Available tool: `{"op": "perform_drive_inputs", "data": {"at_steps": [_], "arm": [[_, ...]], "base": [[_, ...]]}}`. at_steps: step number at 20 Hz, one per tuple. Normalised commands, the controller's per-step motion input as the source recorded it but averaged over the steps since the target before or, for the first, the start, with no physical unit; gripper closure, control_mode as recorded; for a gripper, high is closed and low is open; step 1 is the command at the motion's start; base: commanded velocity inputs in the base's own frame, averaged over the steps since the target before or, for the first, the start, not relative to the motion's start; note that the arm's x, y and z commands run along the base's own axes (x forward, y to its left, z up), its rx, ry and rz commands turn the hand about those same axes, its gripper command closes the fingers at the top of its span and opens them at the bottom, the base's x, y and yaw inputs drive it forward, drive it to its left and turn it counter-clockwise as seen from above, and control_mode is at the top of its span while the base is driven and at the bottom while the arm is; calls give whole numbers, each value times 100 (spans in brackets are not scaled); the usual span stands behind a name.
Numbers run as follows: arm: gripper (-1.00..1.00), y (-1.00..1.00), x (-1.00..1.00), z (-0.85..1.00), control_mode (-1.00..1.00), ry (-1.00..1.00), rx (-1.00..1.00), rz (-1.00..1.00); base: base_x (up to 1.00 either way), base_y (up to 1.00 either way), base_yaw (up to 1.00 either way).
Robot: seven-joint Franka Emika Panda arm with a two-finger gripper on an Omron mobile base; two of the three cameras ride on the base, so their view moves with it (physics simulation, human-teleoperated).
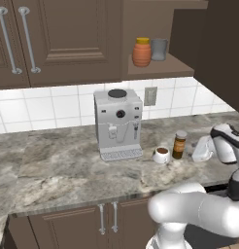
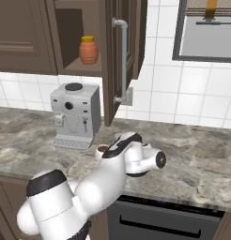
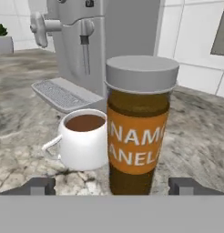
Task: Pick the cinnamon and honey bottle from the cabinet and place them next to the mug.
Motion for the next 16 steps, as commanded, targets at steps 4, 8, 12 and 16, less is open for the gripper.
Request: {"op": "perform_drive_inputs", "data": {"at_steps": [4, 8, 12, 16], "arm": [[-100, 1, -75, 34, -100, -15, 2, -11], [-100, 37, -65, 67, -100, -8, 0, -17], [-100, 75, -46, 86, -100, 0, 0, -29], [-100, 99, -41, 78, -100, 3, 0, -34]], "base": [[0, 0, 0], [0, 0, 0], [0, 0, 0], [0, 0, 0]]}}
